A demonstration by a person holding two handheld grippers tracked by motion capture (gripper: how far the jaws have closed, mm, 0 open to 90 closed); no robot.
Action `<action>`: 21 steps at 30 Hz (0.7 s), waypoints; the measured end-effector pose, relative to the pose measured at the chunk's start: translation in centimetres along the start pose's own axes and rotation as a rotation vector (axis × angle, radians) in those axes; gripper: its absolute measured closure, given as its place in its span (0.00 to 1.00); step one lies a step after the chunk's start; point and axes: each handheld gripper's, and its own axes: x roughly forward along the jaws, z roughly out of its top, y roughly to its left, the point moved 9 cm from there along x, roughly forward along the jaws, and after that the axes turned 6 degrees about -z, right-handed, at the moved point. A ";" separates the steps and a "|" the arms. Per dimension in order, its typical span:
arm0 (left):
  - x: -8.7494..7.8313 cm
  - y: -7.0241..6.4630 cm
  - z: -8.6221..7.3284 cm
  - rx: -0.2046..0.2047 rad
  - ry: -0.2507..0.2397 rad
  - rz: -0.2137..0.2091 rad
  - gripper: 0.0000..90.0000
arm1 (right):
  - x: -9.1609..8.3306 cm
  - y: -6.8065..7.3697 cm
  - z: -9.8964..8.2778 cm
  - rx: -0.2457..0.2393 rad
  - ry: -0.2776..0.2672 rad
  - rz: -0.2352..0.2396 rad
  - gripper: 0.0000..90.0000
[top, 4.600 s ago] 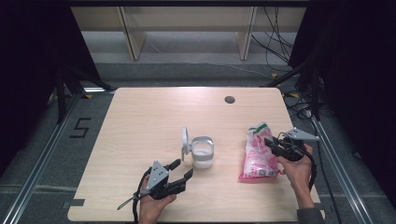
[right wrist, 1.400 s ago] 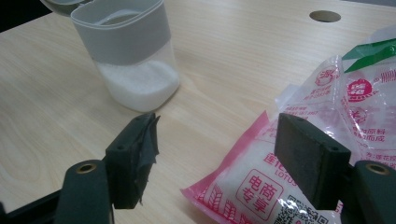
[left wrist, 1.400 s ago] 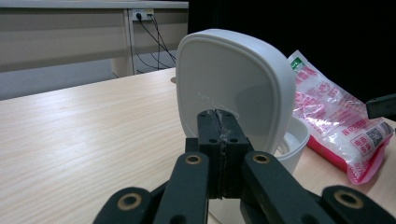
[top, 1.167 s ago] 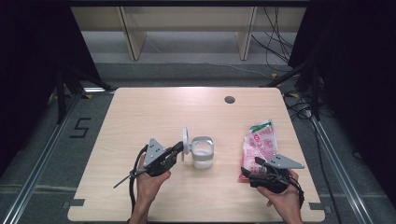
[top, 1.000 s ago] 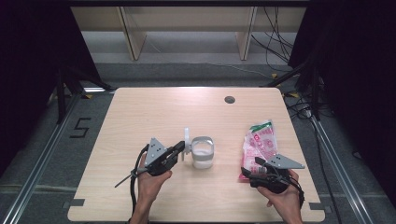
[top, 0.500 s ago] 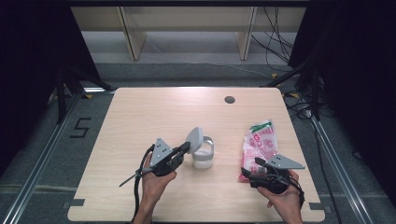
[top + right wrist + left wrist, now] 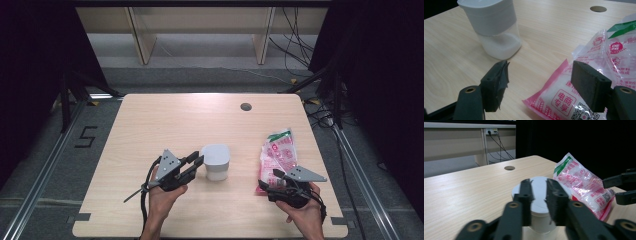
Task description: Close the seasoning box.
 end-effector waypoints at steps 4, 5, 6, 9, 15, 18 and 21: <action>-0.7 0.4 -0.1 0.008 -0.021 0.008 0.56 | -0.1 0.1 0.0 0.010 0.003 0.004 0.34; -0.8 0.4 -0.2 0.005 -0.018 0.008 0.52 | -0.1 0.2 0.0 0.009 0.003 0.005 0.34; -0.9 0.4 -0.5 0.007 -0.007 -0.003 0.50 | 0.0 -0.1 0.0 -0.019 -0.006 0.000 0.35; -1.4 0.5 -0.9 -0.005 0.004 0.008 0.42 | 0.0 -0.1 0.0 -0.018 -0.006 0.006 0.34; -2.0 0.6 -1.5 0.002 0.022 0.037 0.38 | 0.0 0.1 0.0 -0.021 -0.008 0.015 0.34; -2.1 0.4 -1.6 0.016 0.029 0.035 0.37 | 0.0 0.3 0.0 -0.018 -0.010 0.020 0.34; -2.1 0.1 -1.9 0.023 0.027 0.031 0.35 | -0.1 0.3 0.0 -0.018 -0.012 0.020 0.34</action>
